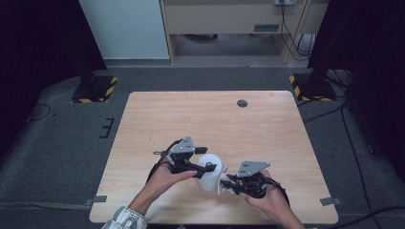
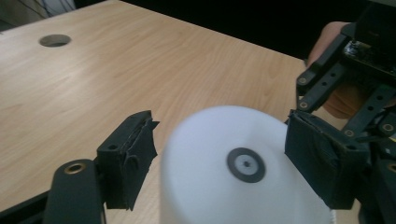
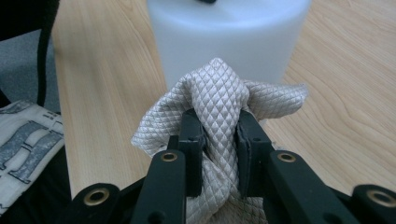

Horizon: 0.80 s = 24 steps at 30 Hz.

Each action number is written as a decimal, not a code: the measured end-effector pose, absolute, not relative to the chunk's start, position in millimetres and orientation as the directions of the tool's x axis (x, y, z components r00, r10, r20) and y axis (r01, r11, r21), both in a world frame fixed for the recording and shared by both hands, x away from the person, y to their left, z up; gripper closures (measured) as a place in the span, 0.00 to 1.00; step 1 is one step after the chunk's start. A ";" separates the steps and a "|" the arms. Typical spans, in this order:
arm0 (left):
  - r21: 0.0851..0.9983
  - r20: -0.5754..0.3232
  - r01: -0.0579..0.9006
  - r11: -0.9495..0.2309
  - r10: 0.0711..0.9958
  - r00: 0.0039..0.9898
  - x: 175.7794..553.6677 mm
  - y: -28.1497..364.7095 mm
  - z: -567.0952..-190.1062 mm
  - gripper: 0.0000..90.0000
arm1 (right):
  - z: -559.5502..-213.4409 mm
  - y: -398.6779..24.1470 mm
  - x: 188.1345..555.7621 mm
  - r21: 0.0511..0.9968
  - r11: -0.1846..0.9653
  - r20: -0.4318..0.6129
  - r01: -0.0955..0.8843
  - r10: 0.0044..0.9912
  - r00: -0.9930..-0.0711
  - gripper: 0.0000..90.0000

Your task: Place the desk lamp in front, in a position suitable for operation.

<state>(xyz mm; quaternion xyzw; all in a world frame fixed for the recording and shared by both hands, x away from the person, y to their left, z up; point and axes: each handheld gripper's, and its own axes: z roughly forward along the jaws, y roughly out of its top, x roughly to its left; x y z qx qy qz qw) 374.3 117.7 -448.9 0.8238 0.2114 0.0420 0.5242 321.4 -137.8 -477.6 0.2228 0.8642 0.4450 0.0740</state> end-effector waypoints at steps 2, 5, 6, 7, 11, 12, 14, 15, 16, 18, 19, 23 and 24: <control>0.877 -0.158 0.312 -0.364 0.395 0.905 374.6 118.4 -448.0 0.28 | -475.5 -134.6 320.3 0.808 0.502 0.069 0.307 0.438 -0.896 0.84; 0.878 -0.175 0.324 -0.351 0.395 0.902 375.8 120.2 -449.9 0.29 | -475.0 -132.6 319.8 0.809 0.502 0.070 0.306 0.434 -0.898 0.84; 0.880 -0.179 0.326 -0.344 0.394 0.901 376.0 120.8 -450.7 0.29 | -474.6 -131.2 319.2 0.810 0.503 0.068 0.302 0.430 -0.900 0.84; 0.882 -0.181 0.326 -0.341 0.395 0.901 376.1 120.9 -451.0 0.29 | -473.9 -129.9 318.2 0.811 0.503 0.068 0.299 0.427 -0.902 0.84; 0.885 -0.178 0.323 -0.337 0.396 0.901 377.0 120.4 -451.6 0.31 | -469.4 -123.7 311.9 0.823 0.495 0.069 0.278 0.399 -0.914 0.84; 0.885 -0.178 0.323 -0.336 0.395 0.901 377.2 120.3 -451.8 0.31 | -468.3 -120.3 309.7 0.828 0.492 0.071 0.270 0.385 -0.920 0.84; 0.886 -0.181 0.323 -0.332 0.394 0.901 377.6 120.1 -452.1 0.31 | -467.7 -112.9 306.3 0.835 0.489 0.064 0.252 0.368 -0.927 0.84; 0.886 -0.179 0.321 -0.334 0.393 0.902 377.8 120.1 -452.1 0.31 | -467.5 -109.8 305.0 0.836 0.490 0.061 0.248 0.365 -0.929 0.84; 0.887 -0.180 0.321 -0.333 0.393 0.902 377.9 120.0 -452.2 0.31 | -467.2 -105.6 303.6 0.838 0.492 0.052 0.236 0.357 -0.933 0.84; 0.887 -0.179 0.321 -0.332 0.393 0.902 377.9 119.7 -452.3 0.31 | -467.6 -97.6 301.9 0.842 0.491 0.043 0.222 0.350 -0.936 0.84; 0.887 -0.179 0.321 -0.332 0.393 0.902 377.9 119.7 -452.3 0.31 | -467.6 -97.6 301.9 0.842 0.491 0.043 0.222 0.350 -0.936 0.84; 0.887 -0.179 0.320 -0.332 0.393 0.902 379.0 118.6 -452.4 0.31 | -478.6 -82.7 301.6 0.816 0.539 0.011 0.210 0.349 -0.937 0.84; 0.887 -0.178 0.320 -0.334 0.393 0.902 379.5 118.4 -452.4 0.31 | -480.8 -81.6 302.1 0.812 0.545 0.010 0.212 0.350 -0.937 0.84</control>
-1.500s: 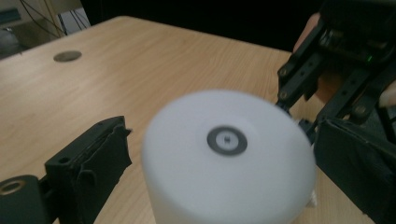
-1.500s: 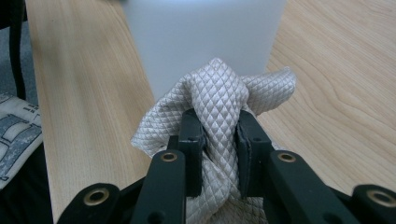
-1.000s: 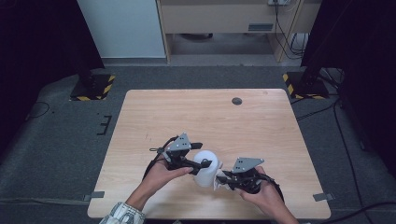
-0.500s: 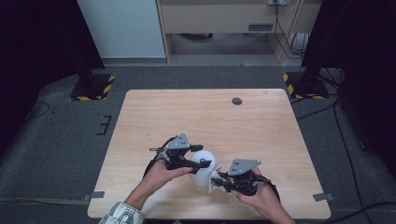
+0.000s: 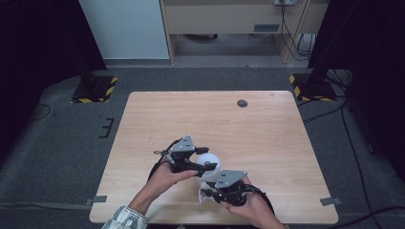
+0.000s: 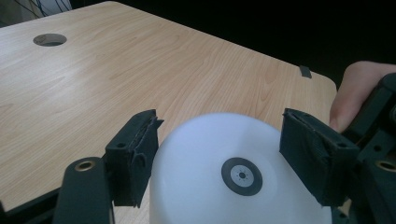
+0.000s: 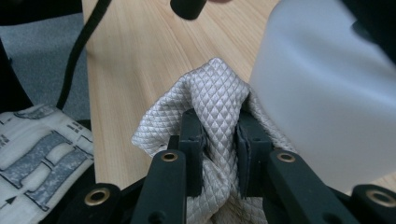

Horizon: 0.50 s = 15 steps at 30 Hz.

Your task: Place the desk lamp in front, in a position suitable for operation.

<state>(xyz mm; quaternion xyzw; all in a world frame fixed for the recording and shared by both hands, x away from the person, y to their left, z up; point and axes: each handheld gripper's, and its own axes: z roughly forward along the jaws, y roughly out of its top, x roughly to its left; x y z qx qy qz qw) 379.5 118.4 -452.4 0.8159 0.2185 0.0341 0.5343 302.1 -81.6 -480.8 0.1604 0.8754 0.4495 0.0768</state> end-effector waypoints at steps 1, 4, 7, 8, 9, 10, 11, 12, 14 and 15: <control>0.887 -0.177 0.320 -0.333 0.393 0.902 379.7 117.9 -452.3 0.31 | -482.2 -81.1 302.7 0.809 0.549 0.008 0.212 0.350 -0.937 0.84; 0.887 -0.177 0.321 -0.331 0.397 0.901 381.7 114.7 -452.2 0.30 | -483.3 -81.9 304.4 0.810 0.545 0.013 0.217 0.352 -0.936 0.84; 0.887 -0.177 0.320 -0.332 0.397 0.901 383.2 112.7 -452.1 0.30 | -484.8 -82.8 305.9 0.807 0.549 0.012 0.220 0.357 -0.934 0.84; 0.887 -0.174 0.319 -0.335 0.398 0.901 384.2 112.0 -451.7 0.30 | -486.0 -83.2 306.4 0.803 0.552 0.014 0.224 0.357 -0.934 0.84; 0.886 -0.174 0.320 -0.335 0.400 0.900 384.9 111.7 -451.5 0.30 | -487.6 -83.7 307.0 0.798 0.558 0.011 0.227 0.363 -0.932 0.84; 0.886 -0.170 0.319 -0.337 0.403 0.899 385.3 111.5 -451.1 0.29 | -488.5 -84.4 307.6 0.794 0.563 0.007 0.229 0.369 -0.929 0.84; 0.886 -0.154 0.310 -0.346 0.411 0.899 385.5 111.8 -449.7 0.28 | -488.5 -84.8 308.1 0.794 0.563 0.004 0.230 0.374 -0.927 0.84; 0.887 -0.150 0.308 -0.345 0.415 0.898 385.8 113.1 -448.6 0.25 | -488.2 -86.0 308.9 0.793 0.563 0.002 0.234 0.381 -0.924 0.84; 0.891 -0.153 0.308 -0.334 0.419 0.895 386.0 116.0 -447.0 0.25 | -488.0 -87.3 309.9 0.794 0.561 0.004 0.236 0.383 -0.924 0.84; 0.891 -0.154 0.311 -0.331 0.424 0.892 386.1 118.1 -446.1 0.25 | -487.5 -89.5 310.7 0.795 0.557 0.007 0.241 0.388 -0.922 0.84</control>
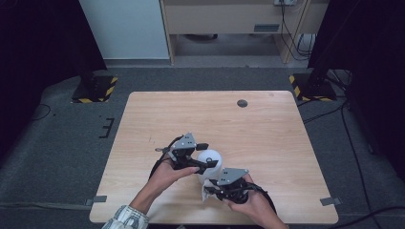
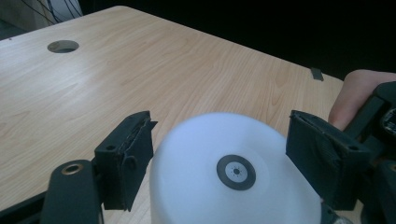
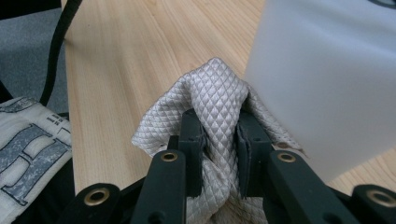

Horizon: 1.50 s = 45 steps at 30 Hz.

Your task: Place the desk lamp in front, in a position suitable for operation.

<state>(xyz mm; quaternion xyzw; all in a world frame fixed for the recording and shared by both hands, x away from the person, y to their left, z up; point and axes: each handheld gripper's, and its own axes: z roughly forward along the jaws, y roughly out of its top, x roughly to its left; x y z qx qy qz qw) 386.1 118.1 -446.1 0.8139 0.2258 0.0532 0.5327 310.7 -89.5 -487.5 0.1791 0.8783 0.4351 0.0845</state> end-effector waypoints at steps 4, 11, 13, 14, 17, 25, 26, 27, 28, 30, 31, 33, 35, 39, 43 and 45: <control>0.886 -0.155 0.327 -0.328 0.456 0.877 389.0 123.5 -447.1 0.23 | -486.1 -92.1 310.7 0.800 0.550 0.003 0.239 0.395 -0.919 0.84; 0.881 -0.168 0.328 -0.340 0.423 0.890 387.0 118.5 -450.3 0.29 | -473.3 -94.5 308.2 0.841 0.498 -0.008 0.209 0.399 -0.917 0.84; 0.881 -0.170 0.330 -0.339 0.423 0.890 387.1 118.8 -450.5 0.29 | -468.3 -95.5 307.0 0.857 0.476 -0.014 0.195 0.400 -0.916 0.84; 0.882 -0.172 0.330 -0.337 0.423 0.890 387.1 118.9 -450.7 0.29 | -467.1 -95.7 306.7 0.861 0.472 -0.017 0.190 0.400 -0.916 0.84; 0.882 -0.170 0.328 -0.339 0.421 0.891 386.7 118.8 -450.5 0.29 | -470.4 -93.9 307.2 0.850 0.493 -0.029 0.185 0.395 -0.918 0.84; 0.881 -0.170 0.328 -0.341 0.417 0.893 386.6 118.6 -450.4 0.29 | -490.2 -89.6 310.3 0.783 0.585 -0.037 0.212 0.384 -0.922 0.84; 0.881 -0.172 0.329 -0.340 0.418 0.892 386.8 118.6 -450.5 0.29 | -491.5 -90.2 310.6 0.780 0.588 -0.035 0.215 0.384 -0.923 0.84; 0.880 -0.176 0.333 -0.338 0.421 0.890 386.9 118.7 -450.6 0.29 | -491.4 -91.1 310.8 0.780 0.587 -0.035 0.217 0.386 -0.922 0.84; 0.880 -0.176 0.336 -0.337 0.425 0.888 387.4 119.1 -450.6 0.29 | -490.1 -91.9 310.9 0.782 0.584 -0.035 0.217 0.389 -0.921 0.84; 0.881 -0.183 0.339 -0.330 0.425 0.887 388.4 119.4 -451.5 0.30 | -485.1 -94.7 310.8 0.798 0.562 -0.031 0.216 0.396 -0.918 0.84; 0.881 -0.186 0.342 -0.326 0.426 0.885 388.5 119.2 -451.9 0.30 | -481.6 -96.6 310.9 0.808 0.549 -0.031 0.211 0.398 -0.917 0.84; 0.881 -0.187 0.343 -0.325 0.426 0.885 388.8 118.9 -452.0 0.30 | -473.9 -100.9 310.2 0.828 0.522 -0.030 0.204 0.405 -0.914 0.84; 0.881 -0.188 0.344 -0.326 0.426 0.885 389.3 118.5 -451.9 0.30 | -466.6 -105.5 309.5 0.851 0.485 -0.019 0.202 0.413 -0.910 0.84; 0.881 -0.189 0.345 -0.325 0.426 0.885 391.0 117.4 -452.0 0.30 | -462.9 -106.4 310.1 0.863 0.465 -0.016 0.198 0.416 -0.909 0.84; 0.881 -0.192 0.346 -0.322 0.425 0.885 391.5 117.2 -452.4 0.30 | -469.0 -97.2 311.0 0.849 0.493 -0.033 0.188 0.405 -0.914 0.84; 0.881 -0.189 0.345 -0.323 0.428 0.884 391.1 117.1 -452.2 0.30 | -475.9 -92.4 312.2 0.829 0.525 -0.038 0.193 0.398 -0.917 0.84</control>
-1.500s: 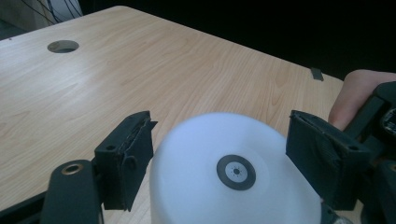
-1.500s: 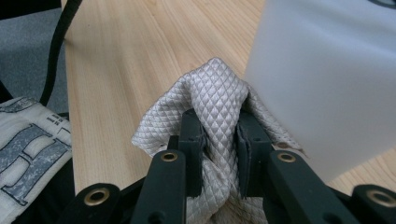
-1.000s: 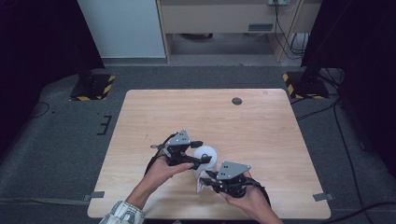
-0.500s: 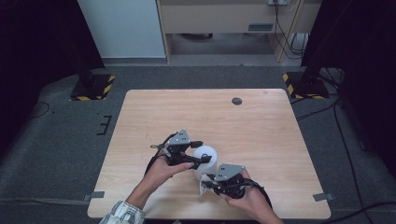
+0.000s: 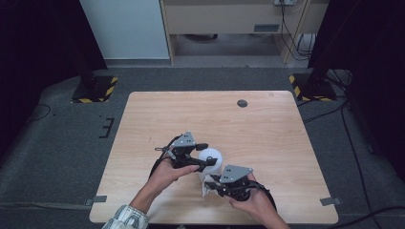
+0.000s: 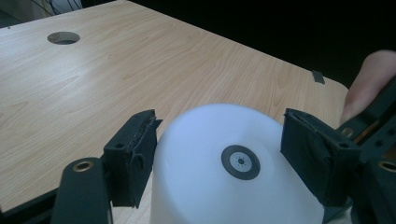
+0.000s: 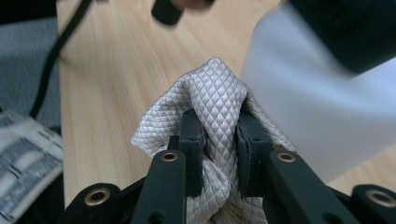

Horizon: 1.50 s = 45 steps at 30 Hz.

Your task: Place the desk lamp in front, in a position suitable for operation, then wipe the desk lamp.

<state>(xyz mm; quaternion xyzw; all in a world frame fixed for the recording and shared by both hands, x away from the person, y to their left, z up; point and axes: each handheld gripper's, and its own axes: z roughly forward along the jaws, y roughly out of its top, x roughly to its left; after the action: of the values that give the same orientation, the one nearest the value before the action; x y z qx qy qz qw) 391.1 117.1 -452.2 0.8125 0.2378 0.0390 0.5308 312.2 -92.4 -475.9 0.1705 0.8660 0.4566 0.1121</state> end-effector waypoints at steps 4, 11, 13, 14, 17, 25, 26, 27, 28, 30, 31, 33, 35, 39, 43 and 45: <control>0.881 -0.186 0.344 -0.325 0.430 0.884 390.7 116.9 -451.9 0.30 | -491.7 -87.5 314.0 0.781 0.586 -0.041 0.215 0.392 -0.919 0.84; 0.882 -0.185 0.343 -0.324 0.432 0.883 390.9 116.7 -451.9 0.30 | -493.8 -98.1 315.7 0.765 0.598 -0.039 0.238 0.412 -0.910 0.84; 0.882 -0.185 0.344 -0.321 0.434 0.881 391.8 116.3 -452.3 0.30 | -487.8 -104.8 316.6 0.781 0.576 -0.037 0.241 0.428 -0.903 0.84; 0.883 -0.189 0.346 -0.317 0.435 0.880 392.2 116.2 -452.7 0.30 | -484.9 -107.2 317.3 0.792 0.561 -0.033 0.240 0.432 -0.901 0.84; 0.882 -0.190 0.347 -0.318 0.435 0.880 393.2 116.0 -452.6 0.30 | -478.5 -111.3 317.1 0.810 0.534 -0.028 0.240 0.444 -0.895 0.84; 0.903 -0.128 0.307 -0.301 0.492 0.861 383.1 130.2 -440.6 0.16 | -477.0 -99.3 305.0 0.822 0.532 -0.034 0.205 0.404 -0.914 0.83; 0.904 -0.125 0.309 -0.295 0.509 0.851 379.7 135.5 -439.4 0.15 | -477.3 -97.2 303.5 0.822 0.533 -0.037 0.200 0.401 -0.915 0.83; 0.904 -0.112 0.309 -0.297 0.531 0.840 375.9 141.3 -439.3 0.14 | -477.6 -94.3 301.5 0.822 0.535 -0.040 0.195 0.396 -0.917 0.83; 0.901 -0.101 0.311 -0.301 0.553 0.827 371.9 147.0 -440.5 0.14 | -478.1 -91.5 300.0 0.824 0.533 -0.041 0.192 0.395 -0.918 0.83; 0.895 -0.101 0.330 -0.299 0.585 0.804 364.6 160.3 -445.9 0.13 | -480.2 -85.1 297.8 0.824 0.534 -0.044 0.189 0.394 -0.918 0.83; 0.891 -0.107 0.345 -0.296 0.601 0.792 361.2 167.7 -449.5 0.13 | -482.0 -81.4 296.7 0.823 0.537 -0.050 0.186 0.394 -0.918 0.83; 0.883 -0.114 0.368 -0.293 0.624 0.773 355.2 182.1 -456.2 0.13 | -486.6 -73.7 295.7 0.821 0.537 -0.048 0.194 0.403 -0.914 0.83; 0.874 -0.096 0.375 -0.309 0.647 0.756 350.5 194.9 -462.1 0.13 | -491.9 -65.0 295.1 0.817 0.541 -0.047 0.199 0.408 -0.912 0.83; 0.851 -0.073 0.394 -0.346 0.666 0.743 343.7 209.0 -472.6 0.14 | -502.3 -49.3 296.0 0.809 0.549 -0.040 0.209 0.408 -0.912 0.81; 0.828 -0.081 0.410 -0.382 0.642 0.762 343.3 205.7 -478.7 0.15 | -517.7 -39.4 297.7 0.774 0.589 -0.041 0.233 0.413 -0.910 0.78; 0.818 -0.072 0.410 -0.403 0.636 0.769 344.3 200.9 -481.5 0.14 | -522.4 -39.1 297.9 0.765 0.598 -0.040 0.237 0.412 -0.910 0.76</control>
<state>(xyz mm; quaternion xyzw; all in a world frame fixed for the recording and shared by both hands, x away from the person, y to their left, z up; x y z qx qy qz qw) 344.3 200.9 -481.5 0.8280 0.3158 0.1264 0.4458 297.9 -39.1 -522.4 0.1828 0.8876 0.4092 0.1066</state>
